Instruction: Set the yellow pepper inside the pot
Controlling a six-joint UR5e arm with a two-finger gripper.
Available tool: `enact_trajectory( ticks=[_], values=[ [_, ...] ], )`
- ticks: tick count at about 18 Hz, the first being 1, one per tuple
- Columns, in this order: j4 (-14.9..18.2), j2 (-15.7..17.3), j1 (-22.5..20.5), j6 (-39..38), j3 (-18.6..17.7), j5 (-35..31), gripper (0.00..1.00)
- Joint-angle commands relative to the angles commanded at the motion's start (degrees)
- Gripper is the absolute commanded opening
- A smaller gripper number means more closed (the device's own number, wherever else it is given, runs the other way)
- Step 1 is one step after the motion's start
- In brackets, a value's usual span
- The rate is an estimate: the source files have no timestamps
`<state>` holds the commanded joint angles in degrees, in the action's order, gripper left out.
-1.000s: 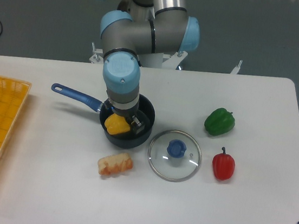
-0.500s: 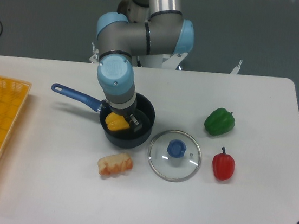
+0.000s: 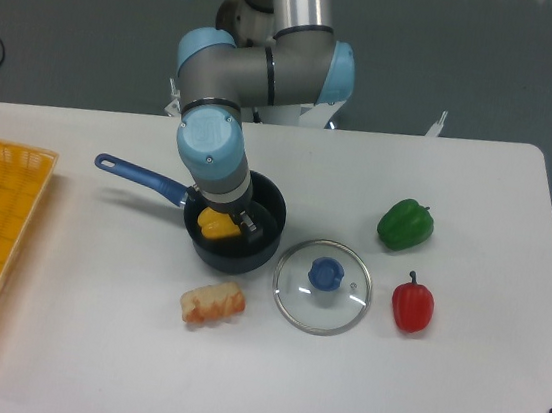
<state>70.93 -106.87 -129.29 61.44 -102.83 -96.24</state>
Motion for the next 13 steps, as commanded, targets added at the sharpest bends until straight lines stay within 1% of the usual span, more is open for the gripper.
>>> enact_trajectory(
  ticks=[4, 10, 11, 12, 13],
  values=[
    [-1.4, -1.4, 0.7, 0.0, -0.09, -0.26, 0.55],
    [-1.58, -1.32, 0.79, 0.09, -0.44, -1.06, 0.55],
    [-1.58, -1.32, 0.79, 0.17, -0.44, -1.06, 0.56],
    [-1.58, -1.32, 0.88, 0.18, -0.53, -1.06, 0.61],
    [-1.58, -1.32, 0.88, 0.09, -0.44, -1.06, 0.61]
  ],
)
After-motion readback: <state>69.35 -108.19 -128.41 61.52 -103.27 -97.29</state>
